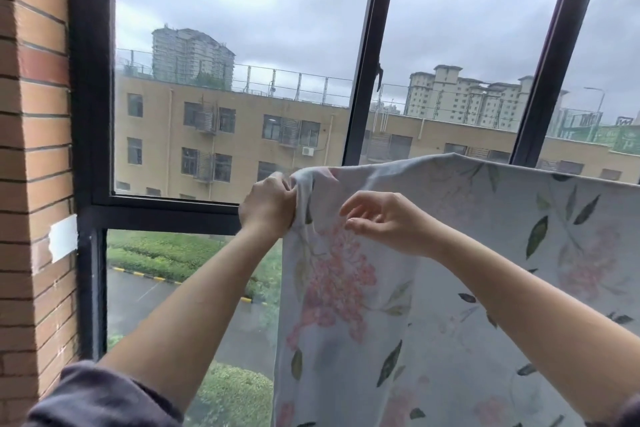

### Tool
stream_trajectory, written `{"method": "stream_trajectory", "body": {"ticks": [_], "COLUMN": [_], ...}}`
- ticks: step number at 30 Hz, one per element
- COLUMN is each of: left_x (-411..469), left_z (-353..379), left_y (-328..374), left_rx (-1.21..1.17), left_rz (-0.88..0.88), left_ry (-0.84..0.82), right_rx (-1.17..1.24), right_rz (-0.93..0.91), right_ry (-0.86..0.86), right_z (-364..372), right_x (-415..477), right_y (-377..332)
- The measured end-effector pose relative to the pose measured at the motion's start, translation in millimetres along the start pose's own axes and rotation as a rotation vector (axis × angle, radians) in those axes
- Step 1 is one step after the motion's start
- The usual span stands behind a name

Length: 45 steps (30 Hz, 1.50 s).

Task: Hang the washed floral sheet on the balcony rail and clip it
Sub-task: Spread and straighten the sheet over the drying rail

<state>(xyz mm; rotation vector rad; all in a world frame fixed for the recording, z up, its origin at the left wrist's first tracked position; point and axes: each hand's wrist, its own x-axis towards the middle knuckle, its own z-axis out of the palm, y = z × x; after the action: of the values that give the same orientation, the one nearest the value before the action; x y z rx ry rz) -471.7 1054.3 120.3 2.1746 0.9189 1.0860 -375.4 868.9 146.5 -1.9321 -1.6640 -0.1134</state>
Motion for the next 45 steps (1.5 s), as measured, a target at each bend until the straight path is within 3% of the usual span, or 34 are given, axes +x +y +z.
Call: {"method": "stream_trajectory", "body": {"ticks": [2,4,6,10,14,16,19,25,29,32,34,37,40,42,45], "left_x": [0,-6,-8,-5,12,16,18,42,54,51,46,36,30,26,19], "left_z": [0,-3,-8,-26,-39,-46,-54,-76,-96,-95,-90,-87,-89,-89,-89], "left_y": [7,17,26,38,52,58,70,69,65,54,46,39,42,42,41], "left_rx": [-0.263,-0.687,-1.014,-1.329,-1.149,-1.122,-1.172,-1.106,-1.131,-0.942,-0.843,-0.86,-0.944,-0.925,-0.82], "left_rz": [-0.246,-0.358,-0.296,-0.13,-0.106,-0.091,-0.067,-0.084,-0.027,-0.066,-0.033,0.066,0.102,0.148,0.24], "left_ry": [-0.266,-0.486,-0.475,-0.375,-0.193,-0.132,-0.094,0.015,0.071,0.128,0.11,-0.033,-0.18,-0.216,-0.195], "right_rx": [-0.143,-0.274,-0.368,-0.499,-0.516,-0.414,-0.276,-0.333,-0.293,-0.325,-0.38,-0.418,-0.401,-0.555,-0.821], "right_rz": [-0.052,-0.095,-0.084,0.091,0.315,0.331,0.311,0.345,0.259,0.289,0.269,-0.04,-0.395,-0.524,-0.396], "right_ry": [0.15,0.302,0.43,0.526,0.441,0.402,0.461,0.672,0.707,0.549,0.549,0.702,0.531,0.337,0.102], "right_z": [-11,-27,-45,-79,-110,-117,-122,-122,-127,-119,-107,-70,-20,9,27], "right_x": [0,2,3,12,18,19,29,57,64,62,60,53,35,28,32], "right_y": [6,16,27,49,75,86,95,93,86,86,81,51,-8,-35,-57]}}
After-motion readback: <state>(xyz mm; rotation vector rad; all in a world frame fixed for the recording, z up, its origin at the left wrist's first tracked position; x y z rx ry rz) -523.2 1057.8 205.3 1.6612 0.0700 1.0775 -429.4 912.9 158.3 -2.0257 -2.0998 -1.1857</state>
